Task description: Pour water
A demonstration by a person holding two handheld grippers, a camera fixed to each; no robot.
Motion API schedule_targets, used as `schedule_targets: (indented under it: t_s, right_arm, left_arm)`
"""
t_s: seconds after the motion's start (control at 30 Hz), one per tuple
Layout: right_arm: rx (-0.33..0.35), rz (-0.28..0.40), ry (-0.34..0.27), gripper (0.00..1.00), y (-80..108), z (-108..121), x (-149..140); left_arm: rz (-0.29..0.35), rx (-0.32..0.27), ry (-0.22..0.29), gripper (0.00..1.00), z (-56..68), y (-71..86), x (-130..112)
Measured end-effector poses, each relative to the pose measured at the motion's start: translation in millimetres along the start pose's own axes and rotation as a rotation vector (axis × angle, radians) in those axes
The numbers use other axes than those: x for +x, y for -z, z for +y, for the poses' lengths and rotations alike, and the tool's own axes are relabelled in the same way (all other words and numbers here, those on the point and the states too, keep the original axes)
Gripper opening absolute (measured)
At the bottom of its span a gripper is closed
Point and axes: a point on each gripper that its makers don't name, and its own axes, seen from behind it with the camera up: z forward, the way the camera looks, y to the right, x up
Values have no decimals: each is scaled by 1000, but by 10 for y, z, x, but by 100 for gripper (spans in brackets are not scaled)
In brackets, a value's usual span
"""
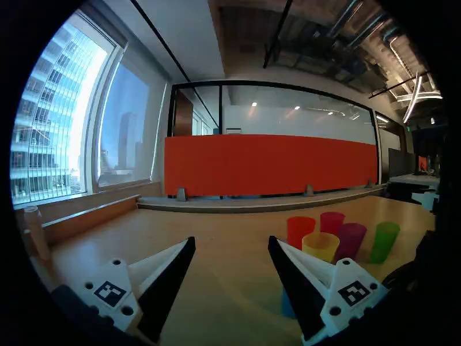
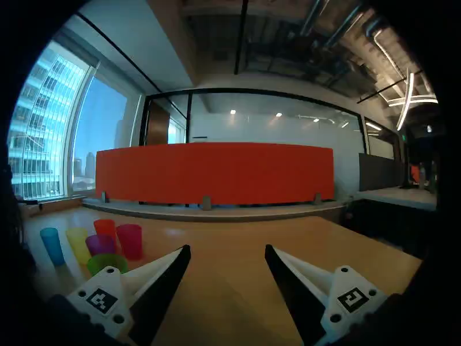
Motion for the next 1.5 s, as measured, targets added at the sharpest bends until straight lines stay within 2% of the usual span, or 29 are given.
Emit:
schedule_targets:
  t_s: [1.5]
  right_arm:
    - [5, -2, -2, 100, 13, -32, -11]
  left_arm:
    - [0, 0, 0, 94, -3, 6, -1]
